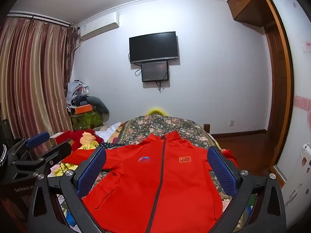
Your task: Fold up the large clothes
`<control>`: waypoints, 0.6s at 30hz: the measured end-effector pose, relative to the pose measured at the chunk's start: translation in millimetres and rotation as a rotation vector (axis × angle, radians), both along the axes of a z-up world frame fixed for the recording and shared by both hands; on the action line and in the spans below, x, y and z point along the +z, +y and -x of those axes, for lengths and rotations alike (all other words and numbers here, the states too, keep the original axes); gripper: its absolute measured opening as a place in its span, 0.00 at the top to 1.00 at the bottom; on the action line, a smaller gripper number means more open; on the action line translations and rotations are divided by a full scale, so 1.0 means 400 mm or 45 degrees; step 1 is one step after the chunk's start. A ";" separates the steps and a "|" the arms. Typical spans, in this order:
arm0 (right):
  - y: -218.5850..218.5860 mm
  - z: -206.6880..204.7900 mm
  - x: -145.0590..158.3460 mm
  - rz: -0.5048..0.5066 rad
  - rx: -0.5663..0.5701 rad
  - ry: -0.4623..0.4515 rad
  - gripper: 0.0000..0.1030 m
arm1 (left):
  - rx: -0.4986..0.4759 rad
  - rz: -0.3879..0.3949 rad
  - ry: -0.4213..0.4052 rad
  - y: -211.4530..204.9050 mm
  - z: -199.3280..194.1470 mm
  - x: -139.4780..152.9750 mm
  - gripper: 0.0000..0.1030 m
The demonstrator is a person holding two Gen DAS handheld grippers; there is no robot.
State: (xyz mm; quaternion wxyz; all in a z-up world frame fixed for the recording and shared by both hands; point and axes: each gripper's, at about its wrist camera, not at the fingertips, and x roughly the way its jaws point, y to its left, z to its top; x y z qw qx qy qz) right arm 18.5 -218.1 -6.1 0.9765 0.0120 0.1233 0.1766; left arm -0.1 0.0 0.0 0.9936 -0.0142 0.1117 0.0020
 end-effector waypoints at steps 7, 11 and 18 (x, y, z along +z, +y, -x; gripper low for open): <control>-0.002 -0.001 0.002 0.007 -0.003 -0.001 0.00 | 0.000 0.000 -0.002 0.002 0.003 0.000 0.00; 0.000 0.001 0.002 0.009 -0.003 -0.003 0.00 | -0.002 0.000 0.000 0.003 -0.001 0.003 0.00; -0.003 -0.003 0.003 0.011 -0.003 -0.004 0.00 | -0.011 0.010 0.006 0.011 -0.013 -0.010 0.00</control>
